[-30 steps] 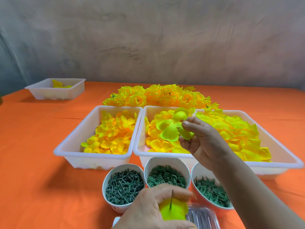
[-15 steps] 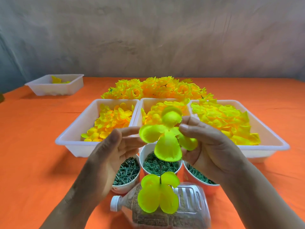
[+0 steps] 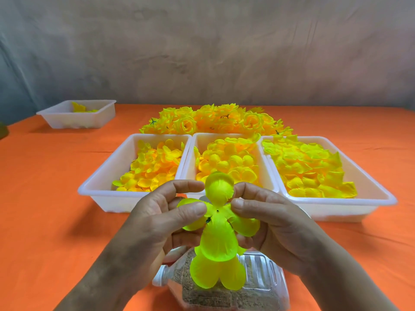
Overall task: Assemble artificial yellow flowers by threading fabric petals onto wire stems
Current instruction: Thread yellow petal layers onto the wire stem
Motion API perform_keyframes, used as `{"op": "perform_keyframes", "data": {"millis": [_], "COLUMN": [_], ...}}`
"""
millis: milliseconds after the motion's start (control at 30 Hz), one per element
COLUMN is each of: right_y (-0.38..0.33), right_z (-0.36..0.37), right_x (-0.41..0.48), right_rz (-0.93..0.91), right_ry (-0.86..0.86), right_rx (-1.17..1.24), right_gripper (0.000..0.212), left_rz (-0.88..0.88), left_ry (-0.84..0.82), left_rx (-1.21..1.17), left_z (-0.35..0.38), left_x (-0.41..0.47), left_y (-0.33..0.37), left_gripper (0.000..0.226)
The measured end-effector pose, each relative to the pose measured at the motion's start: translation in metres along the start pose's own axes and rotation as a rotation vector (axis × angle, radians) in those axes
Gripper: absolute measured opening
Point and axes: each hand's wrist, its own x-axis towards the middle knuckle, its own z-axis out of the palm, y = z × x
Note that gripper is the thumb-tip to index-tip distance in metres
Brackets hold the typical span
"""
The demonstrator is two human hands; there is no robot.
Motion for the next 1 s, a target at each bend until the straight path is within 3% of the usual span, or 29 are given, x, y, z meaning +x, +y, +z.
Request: {"op": "perform_keyframes", "data": {"millis": [233,433,633,800,1000], "right_y": [0.002,0.005,0.009,0.012,0.011], "right_z": [0.0,-0.002,-0.004,-0.006,-0.007], "right_x": [0.002,0.001,0.0,0.0,-0.002], "right_rz": [-0.006,-0.004,0.013,0.041,-0.019], "right_ry": [0.002,0.012,0.013,0.022,-0.01], "right_rx": [0.048,0.052,0.042,0.024,0.04], "right_gripper": [0.013,0.009,0.012,0.038,0.023], "left_rz": [-0.035,-0.027,-0.026,-0.025,0.055], "left_ry": [-0.001,-0.014,-0.009,-0.002,-0.053], "left_rx": [-0.115,-0.092,-0.074,-0.069,-0.061], "left_z": [0.01,0.014,0.013,0.014,0.018], "left_x": [-0.001,-0.003,-0.002,-0.003,-0.006], "left_y": [0.001,-0.004,-0.008,-0.01,-0.008], "left_gripper": [0.028,0.031,0.036,0.04,0.064]}}
